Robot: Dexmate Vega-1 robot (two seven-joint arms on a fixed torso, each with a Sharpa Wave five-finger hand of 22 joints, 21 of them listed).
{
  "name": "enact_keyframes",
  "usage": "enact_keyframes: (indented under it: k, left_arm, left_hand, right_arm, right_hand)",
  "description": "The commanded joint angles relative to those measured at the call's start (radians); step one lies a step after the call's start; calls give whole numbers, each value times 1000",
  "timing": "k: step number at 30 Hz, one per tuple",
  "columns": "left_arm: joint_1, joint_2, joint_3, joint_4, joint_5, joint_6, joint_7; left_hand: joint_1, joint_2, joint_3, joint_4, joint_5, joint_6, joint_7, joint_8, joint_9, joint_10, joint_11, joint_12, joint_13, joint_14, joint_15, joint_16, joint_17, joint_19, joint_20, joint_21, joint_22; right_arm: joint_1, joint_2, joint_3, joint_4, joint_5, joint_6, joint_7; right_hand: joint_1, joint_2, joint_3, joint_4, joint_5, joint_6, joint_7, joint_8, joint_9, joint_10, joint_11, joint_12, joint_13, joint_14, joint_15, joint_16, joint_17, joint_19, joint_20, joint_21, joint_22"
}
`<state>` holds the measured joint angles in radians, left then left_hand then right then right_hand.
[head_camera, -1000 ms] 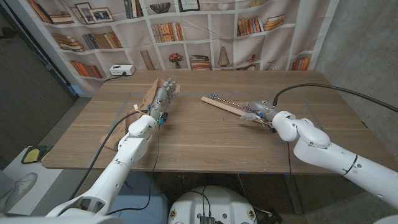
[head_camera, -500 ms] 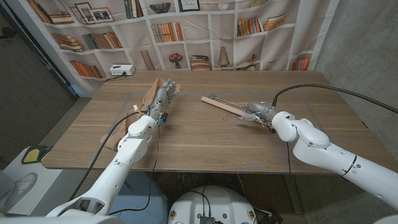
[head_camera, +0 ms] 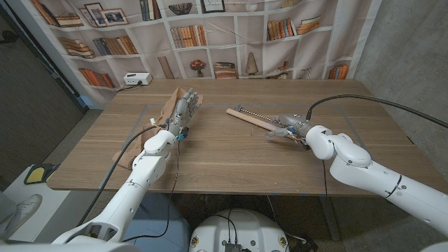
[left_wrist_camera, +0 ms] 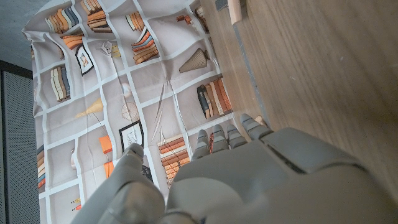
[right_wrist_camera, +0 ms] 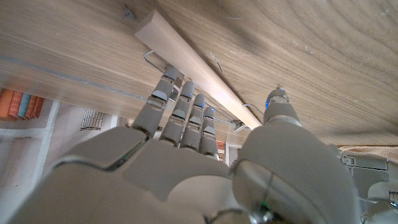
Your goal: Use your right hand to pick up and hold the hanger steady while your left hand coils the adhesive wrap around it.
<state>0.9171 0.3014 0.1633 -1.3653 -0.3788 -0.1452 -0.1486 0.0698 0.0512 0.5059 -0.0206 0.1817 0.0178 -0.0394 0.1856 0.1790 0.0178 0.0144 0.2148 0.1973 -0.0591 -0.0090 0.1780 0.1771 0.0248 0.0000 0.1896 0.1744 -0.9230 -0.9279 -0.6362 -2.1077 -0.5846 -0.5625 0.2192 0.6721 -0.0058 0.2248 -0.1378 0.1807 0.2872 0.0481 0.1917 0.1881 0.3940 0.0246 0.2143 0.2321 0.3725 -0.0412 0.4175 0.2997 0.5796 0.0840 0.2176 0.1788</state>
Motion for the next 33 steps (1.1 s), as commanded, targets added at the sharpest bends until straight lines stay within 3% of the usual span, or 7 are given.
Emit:
enact_keyframes:
  k: [1,7,9,33]
  left_arm:
    - [0,-1,1,5,-1,-2,-3]
    - [0,-1,1,7,-2,-2,-5]
    - [0,-1,1,7,-3,-3,-4]
    - [7,-1,-5,13,-8,-9,-6]
  left_hand:
    - [2,8,3,-6,0,1,-1,3,2,1,4,5,4,-1,-1,7,3,-3,2,6,2]
    - [2,8,3,-7,0,-2,0,2,2,1,4,5,4,-1,-1,7,3,-2,2,6,2]
    - [2,8,3,-7,0,-1,0,2,2,-1,4,4,4,-1,-1,7,3,-3,3,6,2]
    - [0,9,2,-9,0,0,1,2,3,0,3,4,4,0,-1,7,3,-3,3,6,2]
  right_arm:
    - [1,-3,-2,-3,2,-11,12]
    - [8,-2,-7,-1,4,-13,28]
    - [11,0,-10,0,4,-15,34]
    - [18,5,-17,6,3,-19,44]
  right_hand:
    - [7,5,-2,1,5,-4,-1,0,4,-12,8,-6,0,-7,-20,-5,-1,-8,3,-4,4]
    - [4,2,-5,1,4,-3,0,2,4,-20,14,-10,-2,-25,-10,-17,-6,-11,3,-6,3]
    - [7,-2,-7,-1,4,-2,4,3,4,-20,18,-9,-4,-47,8,-31,-13,-14,1,-8,2]
    - [6,1,-11,1,5,-21,23,-2,4,-37,41,-14,-10,-70,26,-53,-29,-27,4,-14,0]
